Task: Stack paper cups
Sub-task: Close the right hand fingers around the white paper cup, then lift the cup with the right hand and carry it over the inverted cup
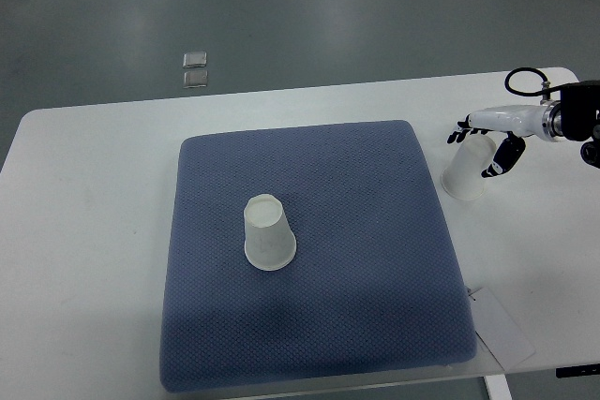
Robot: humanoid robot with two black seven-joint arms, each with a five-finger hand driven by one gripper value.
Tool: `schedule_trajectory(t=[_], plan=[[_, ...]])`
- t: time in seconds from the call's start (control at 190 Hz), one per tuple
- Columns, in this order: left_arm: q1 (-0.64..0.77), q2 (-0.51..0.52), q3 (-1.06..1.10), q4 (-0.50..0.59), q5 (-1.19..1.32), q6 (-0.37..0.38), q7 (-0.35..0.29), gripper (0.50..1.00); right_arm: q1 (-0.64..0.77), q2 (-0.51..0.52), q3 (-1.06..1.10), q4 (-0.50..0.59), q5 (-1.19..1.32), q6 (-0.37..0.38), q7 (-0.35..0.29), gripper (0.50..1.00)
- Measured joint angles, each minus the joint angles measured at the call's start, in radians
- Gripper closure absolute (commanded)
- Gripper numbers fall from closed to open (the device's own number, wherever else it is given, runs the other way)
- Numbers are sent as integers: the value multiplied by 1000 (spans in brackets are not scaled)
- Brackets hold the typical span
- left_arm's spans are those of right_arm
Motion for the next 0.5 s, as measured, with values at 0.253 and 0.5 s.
schedule_trajectory(t=[0.253, 0.5], plan=[[0, 0, 0, 0, 0, 0, 0, 500, -10, 3, 0, -17, 0, -2, 2, 1000], [0, 0, 0, 0, 0, 0, 0, 500, 28, -9, 27, -16, 15, -15, 5, 1000]])
